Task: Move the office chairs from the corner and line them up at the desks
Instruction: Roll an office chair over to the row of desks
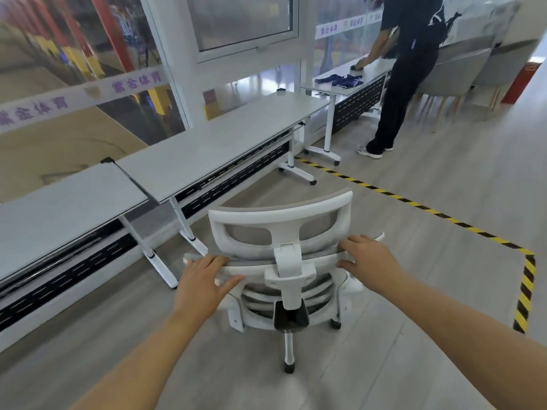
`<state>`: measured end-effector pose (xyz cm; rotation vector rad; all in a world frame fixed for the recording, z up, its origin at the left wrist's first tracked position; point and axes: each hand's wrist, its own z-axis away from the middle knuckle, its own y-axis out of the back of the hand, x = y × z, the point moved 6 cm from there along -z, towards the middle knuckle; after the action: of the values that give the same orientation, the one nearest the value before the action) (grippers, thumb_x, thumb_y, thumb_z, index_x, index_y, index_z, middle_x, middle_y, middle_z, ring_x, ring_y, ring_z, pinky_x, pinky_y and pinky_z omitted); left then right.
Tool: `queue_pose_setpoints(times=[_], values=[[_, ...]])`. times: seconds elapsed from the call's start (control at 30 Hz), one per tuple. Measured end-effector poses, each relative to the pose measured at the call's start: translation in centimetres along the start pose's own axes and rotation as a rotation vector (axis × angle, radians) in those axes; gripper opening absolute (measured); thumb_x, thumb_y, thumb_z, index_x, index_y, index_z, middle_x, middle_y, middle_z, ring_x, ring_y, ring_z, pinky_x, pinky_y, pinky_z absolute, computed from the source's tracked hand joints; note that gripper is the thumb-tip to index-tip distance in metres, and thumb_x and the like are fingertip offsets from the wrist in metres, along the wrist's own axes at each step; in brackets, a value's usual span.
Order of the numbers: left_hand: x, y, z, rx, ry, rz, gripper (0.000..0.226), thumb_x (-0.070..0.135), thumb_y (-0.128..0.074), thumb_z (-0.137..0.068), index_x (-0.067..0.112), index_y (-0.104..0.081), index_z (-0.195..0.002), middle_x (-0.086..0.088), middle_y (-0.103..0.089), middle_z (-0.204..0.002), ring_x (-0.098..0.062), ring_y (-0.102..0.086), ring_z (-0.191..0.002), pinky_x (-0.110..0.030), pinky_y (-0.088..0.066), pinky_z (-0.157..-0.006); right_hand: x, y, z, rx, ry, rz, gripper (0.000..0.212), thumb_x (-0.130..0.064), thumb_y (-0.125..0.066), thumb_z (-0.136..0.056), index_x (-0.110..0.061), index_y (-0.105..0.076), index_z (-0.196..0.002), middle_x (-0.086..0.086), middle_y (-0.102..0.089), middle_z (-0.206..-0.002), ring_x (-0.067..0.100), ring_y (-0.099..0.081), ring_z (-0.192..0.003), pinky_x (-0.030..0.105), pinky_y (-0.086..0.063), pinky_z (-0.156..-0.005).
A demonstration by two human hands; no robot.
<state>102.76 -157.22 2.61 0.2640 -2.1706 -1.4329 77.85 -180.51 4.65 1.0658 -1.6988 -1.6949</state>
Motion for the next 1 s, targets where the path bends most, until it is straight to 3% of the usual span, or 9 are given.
queue_pose_setpoints(times=[0.1, 0.4, 0.6, 0.83, 0.93, 1.0], values=[[-0.3, -2.1, -7.1, -0.02, 0.016, 0.008, 0.051, 0.064, -0.057, -0.08, 0.024, -0.067, -0.109, 0.008, -0.062, -0.104, -0.017, -0.054, -0.1, -0.032, -0.044, -0.084, 2.8, 0.2, -6.9, 0.011, -0.002, -0.015, 0.03, -0.038, -0.063, -0.09, -0.017, -0.062, -0.112, 0.002, -0.063, -0.11, 0.025, -0.056, -0.104, 0.032, -0.042, -0.088], [-2.4, -9.1, -28.2, 0.0, -0.027, 0.037, 0.069, 0.078, -0.033, -0.083, 0.023, -0.065, -0.109, 0.006, -0.059, -0.101, -0.023, -0.052, -0.099, -0.041, -0.047, -0.089, 11.6, -0.3, -26.8, -0.02, -0.022, -0.019, 0.031, -0.04, -0.063, -0.09, -0.019, -0.06, -0.112, -0.002, -0.059, -0.111, 0.022, -0.051, -0.109, 0.035, -0.044, -0.09], [-1.5, -13.3, -41.0, -0.058, 0.018, 0.045, 0.056, 0.072, -0.046, -0.083, 0.025, -0.062, -0.111, 0.007, -0.058, -0.105, -0.025, -0.052, -0.103, -0.048, -0.046, -0.094, 17.7, 0.0, -38.7, -0.051, -0.098, -0.044, 0.027, -0.033, -0.064, -0.09, -0.016, -0.063, -0.111, 0.002, -0.062, -0.111, 0.026, -0.055, -0.103, 0.03, -0.037, -0.076], [1.1, -18.7, -52.7, -0.069, 0.086, 0.019, 0.047, 0.061, -0.053, -0.088, 0.024, -0.061, -0.116, 0.003, -0.06, -0.109, -0.026, -0.052, -0.11, -0.051, -0.041, -0.1, 26.6, 0.6, -50.7, -0.053, -0.073, -0.059, 0.027, -0.028, -0.065, -0.09, -0.014, -0.063, -0.113, 0.005, -0.062, -0.112, 0.028, -0.057, -0.103, 0.031, -0.036, -0.071], [2.3, -21.1, -57.4, -0.108, 0.143, 0.017, 0.05, 0.063, -0.05, -0.088, 0.024, -0.059, -0.119, 0.004, -0.058, -0.114, -0.024, -0.05, -0.114, -0.05, -0.036, -0.104, 30.3, 0.5, -55.6, -0.045, -0.052, -0.079, 0.029, -0.027, -0.066, -0.089, -0.012, -0.064, -0.113, 0.006, -0.062, -0.116, 0.031, -0.058, -0.105, 0.037, -0.043, -0.077], [3.3, -22.4, -60.2, -0.129, 0.178, 0.048, 0.05, 0.062, -0.049, -0.089, 0.025, -0.056, -0.122, 0.004, -0.056, -0.119, -0.024, -0.049, -0.119, -0.052, -0.032, -0.108, 32.5, 0.3, -58.1, -0.034, -0.064, -0.09, 0.037, -0.032, -0.063, -0.091, -0.013, -0.06, -0.123, 0.005, -0.059, -0.128, 0.031, -0.053, -0.119, 0.04, -0.044, -0.09]])
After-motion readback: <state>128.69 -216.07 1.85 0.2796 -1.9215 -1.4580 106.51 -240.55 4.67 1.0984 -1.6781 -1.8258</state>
